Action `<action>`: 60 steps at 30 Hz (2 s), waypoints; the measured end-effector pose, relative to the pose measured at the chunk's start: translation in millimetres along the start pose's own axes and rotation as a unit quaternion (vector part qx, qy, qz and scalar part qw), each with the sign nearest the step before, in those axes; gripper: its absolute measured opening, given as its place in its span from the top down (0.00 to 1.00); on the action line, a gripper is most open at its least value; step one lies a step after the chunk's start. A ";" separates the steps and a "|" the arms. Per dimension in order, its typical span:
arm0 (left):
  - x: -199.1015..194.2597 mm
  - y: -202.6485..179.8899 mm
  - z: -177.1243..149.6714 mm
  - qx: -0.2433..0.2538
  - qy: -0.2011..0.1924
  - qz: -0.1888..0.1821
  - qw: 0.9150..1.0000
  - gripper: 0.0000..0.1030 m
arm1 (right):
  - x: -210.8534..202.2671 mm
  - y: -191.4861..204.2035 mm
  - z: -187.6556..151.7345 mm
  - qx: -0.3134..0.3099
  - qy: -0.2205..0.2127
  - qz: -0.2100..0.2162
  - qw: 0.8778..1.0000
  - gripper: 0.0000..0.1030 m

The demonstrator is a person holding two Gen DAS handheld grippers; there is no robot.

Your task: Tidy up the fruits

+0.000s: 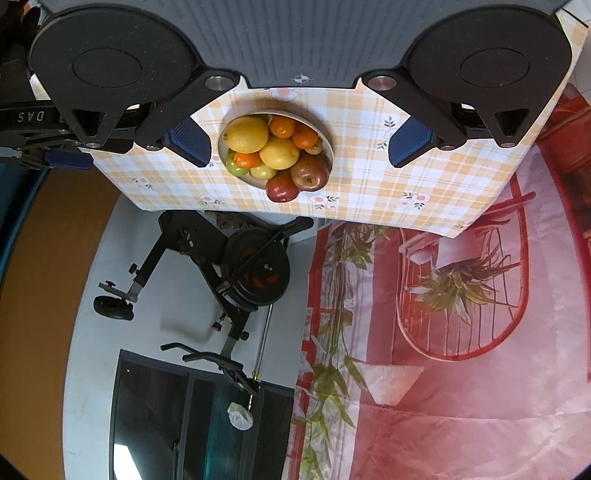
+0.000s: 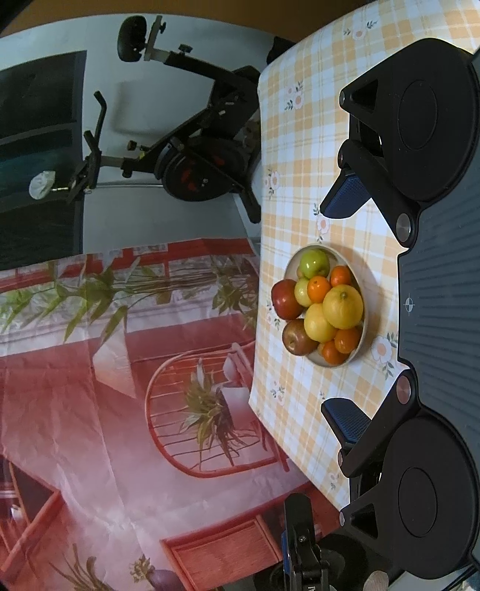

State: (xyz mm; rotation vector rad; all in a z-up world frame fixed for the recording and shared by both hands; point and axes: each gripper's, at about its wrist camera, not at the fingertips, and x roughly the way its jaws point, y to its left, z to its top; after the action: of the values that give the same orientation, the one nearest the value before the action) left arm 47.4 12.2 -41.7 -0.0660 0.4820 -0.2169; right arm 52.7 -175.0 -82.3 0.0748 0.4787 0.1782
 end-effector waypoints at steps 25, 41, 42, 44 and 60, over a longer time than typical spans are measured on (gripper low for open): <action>-24.3 -5.5 0.3 0.001 -0.026 0.015 1.000 0.00 | -27.5 14.3 -3.4 -0.006 -0.012 -0.006 1.000 0.00; -26.2 -6.1 1.2 0.005 -0.029 0.030 0.999 0.00 | -26.9 15.6 -2.3 -0.006 -0.012 -0.005 1.000 0.00; -26.3 -6.3 1.2 0.005 -0.029 0.030 0.999 0.00 | -26.8 15.6 -2.3 -0.006 -0.012 -0.005 1.000 0.00; -26.5 -6.8 0.6 0.007 -0.029 0.031 0.999 0.00 | -27.0 15.8 -2.2 -0.006 -0.011 -0.005 1.000 0.00; -29.2 -6.9 0.0 0.010 -0.029 0.035 0.999 0.00 | -25.0 17.8 -4.0 -0.002 -0.008 -0.004 1.000 0.00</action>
State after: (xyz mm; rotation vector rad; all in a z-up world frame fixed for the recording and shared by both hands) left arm 20.8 12.0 -27.7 -0.0353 0.4233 -0.1508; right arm 26.3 -162.2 -72.5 0.0692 0.4632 0.1701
